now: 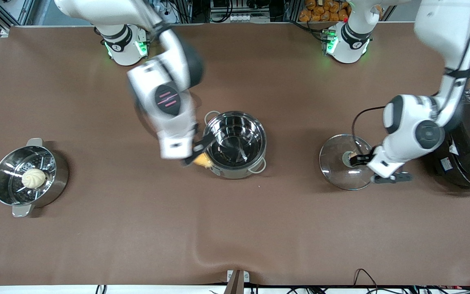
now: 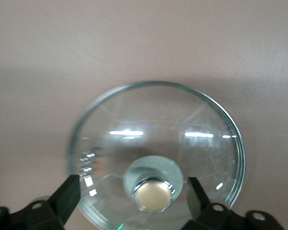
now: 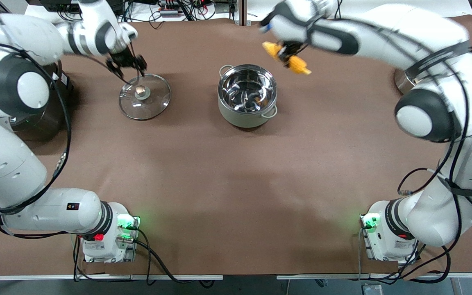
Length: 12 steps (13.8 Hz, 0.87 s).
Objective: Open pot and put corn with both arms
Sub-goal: 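Carry the corn over the open steel pot with the right gripper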
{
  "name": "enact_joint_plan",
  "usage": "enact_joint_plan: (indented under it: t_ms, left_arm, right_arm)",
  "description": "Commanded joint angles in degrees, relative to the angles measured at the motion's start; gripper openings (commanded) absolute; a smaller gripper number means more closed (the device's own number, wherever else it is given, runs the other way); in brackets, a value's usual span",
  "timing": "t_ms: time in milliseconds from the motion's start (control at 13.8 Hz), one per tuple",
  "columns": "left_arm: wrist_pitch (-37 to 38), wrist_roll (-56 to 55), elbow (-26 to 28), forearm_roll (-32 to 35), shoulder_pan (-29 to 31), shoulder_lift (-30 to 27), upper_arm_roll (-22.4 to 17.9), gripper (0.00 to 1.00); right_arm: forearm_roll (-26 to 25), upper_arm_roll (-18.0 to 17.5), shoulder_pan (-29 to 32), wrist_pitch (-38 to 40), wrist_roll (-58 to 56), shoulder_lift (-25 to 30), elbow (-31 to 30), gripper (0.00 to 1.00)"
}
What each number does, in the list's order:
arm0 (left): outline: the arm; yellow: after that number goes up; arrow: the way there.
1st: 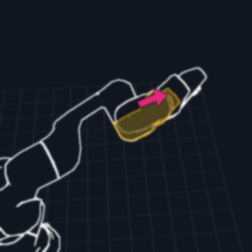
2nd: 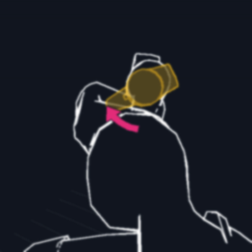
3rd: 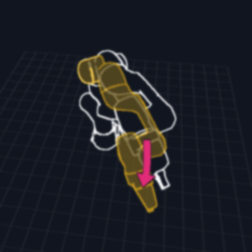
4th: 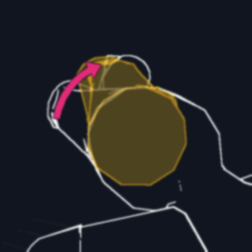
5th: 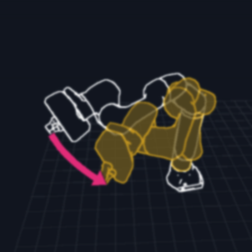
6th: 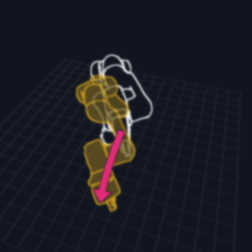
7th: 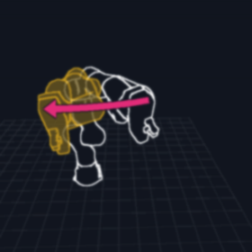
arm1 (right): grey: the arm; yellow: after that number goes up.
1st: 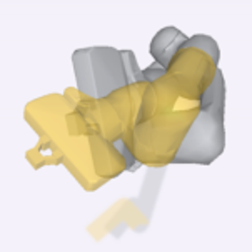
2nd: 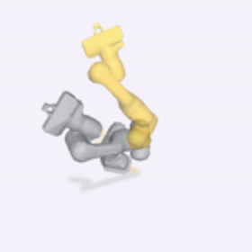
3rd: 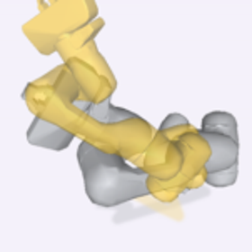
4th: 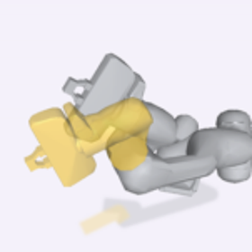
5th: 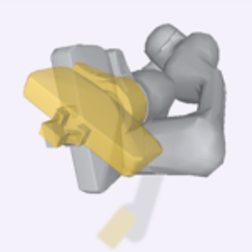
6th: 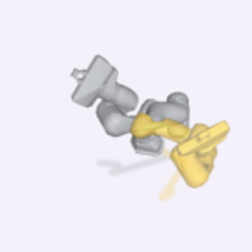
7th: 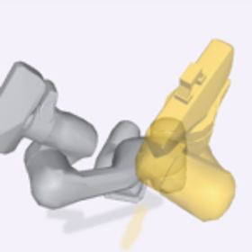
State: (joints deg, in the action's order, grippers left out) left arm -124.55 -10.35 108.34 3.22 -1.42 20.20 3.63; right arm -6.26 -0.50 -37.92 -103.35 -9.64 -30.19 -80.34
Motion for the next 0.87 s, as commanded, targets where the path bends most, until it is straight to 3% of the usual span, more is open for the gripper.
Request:
enact_joint_plan:
  t_ms: [0,145,508,581,653,798]
  left_arm:
    - [18.8,0.0,-16.8,2.8,1.1,-1.7,0.3,1.00]
    - [23.6,0.5,-22.7,2.8,1.1,-3.7,0.6,1.00]
    - [30.5,0.5,-22.6,1.0,1.5,-12.5,0.7,1.00]
    - [30.6,0.5,-22.6,0.9,1.6,-13.8,0.6,1.00]
    - [30.9,0.6,-22.6,0.9,1.6,-14.5,0.4,1.00]
    - [32.9,2.3,-22.6,-0.2,4.0,-15.5,0.8,1.00]
  right_arm:
    - [-6.1,1.0,-6.4,-3.2,3.0,-5.5,4.1,0.00]
    - [-8.5,1.1,-9.2,-5.5,3.1,-7.6,5.3,0.00]
    - [-11.0,1.1,-11.0,-6.3,4.3,-9.4,5.6,0.00]
    - [-11.0,1.0,-11.1,-6.5,5.1,-9.4,5.5,0.46]
    - [-11.0,1.0,-11.0,-6.5,6.9,-9.3,5.5,0.99]
    - [-10.8,1.0,-11.3,-6.2,10.8,-8.7,5.5,1.00]
